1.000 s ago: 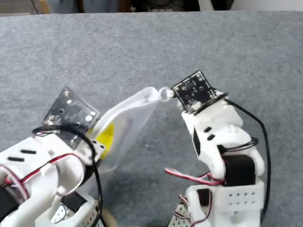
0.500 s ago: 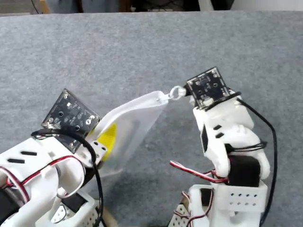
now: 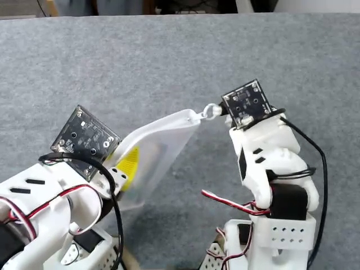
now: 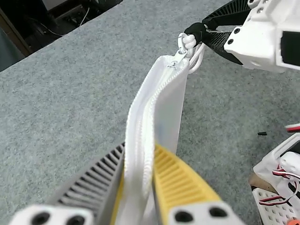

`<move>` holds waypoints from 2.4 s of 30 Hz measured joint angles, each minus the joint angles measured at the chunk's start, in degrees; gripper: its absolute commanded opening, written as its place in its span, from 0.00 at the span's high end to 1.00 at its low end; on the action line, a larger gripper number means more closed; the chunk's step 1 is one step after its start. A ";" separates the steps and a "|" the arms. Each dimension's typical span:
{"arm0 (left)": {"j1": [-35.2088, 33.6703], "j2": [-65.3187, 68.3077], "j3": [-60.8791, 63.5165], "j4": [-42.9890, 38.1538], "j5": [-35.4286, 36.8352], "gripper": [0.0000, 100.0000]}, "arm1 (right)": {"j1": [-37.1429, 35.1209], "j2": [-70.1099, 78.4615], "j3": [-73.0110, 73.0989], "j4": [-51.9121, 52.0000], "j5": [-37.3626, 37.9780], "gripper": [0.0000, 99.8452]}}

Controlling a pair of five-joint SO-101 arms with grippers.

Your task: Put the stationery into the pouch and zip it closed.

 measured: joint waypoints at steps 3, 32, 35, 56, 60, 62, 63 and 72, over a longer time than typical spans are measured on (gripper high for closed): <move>0.00 1.49 3.60 -4.04 0.00 0.88 | 0.18 0.35 0.26 -0.88 -1.85 0.88; -23.12 31.12 1.93 -15.03 7.74 0.66 | 0.44 0.88 0.44 -0.09 -7.65 0.75; -24.18 31.12 5.01 -13.19 7.74 0.66 | 0.53 0.88 0.44 1.41 -9.76 0.75; -28.48 29.63 19.52 -5.98 5.80 0.88 | 0.44 0.70 -1.23 18.64 -11.96 0.83; -28.48 19.34 34.29 -12.66 5.36 0.84 | 0.53 -1.23 3.08 18.55 -12.66 0.85; -28.48 13.36 41.76 -15.47 5.27 0.82 | 0.53 -2.73 5.01 18.20 -12.66 0.85; -28.48 10.81 45.27 -16.62 5.27 0.82 | 0.53 -3.34 6.24 17.85 -12.66 0.85; -28.48 2.20 61.27 -22.77 5.19 0.82 | 0.62 -10.73 21.19 13.27 -12.66 0.84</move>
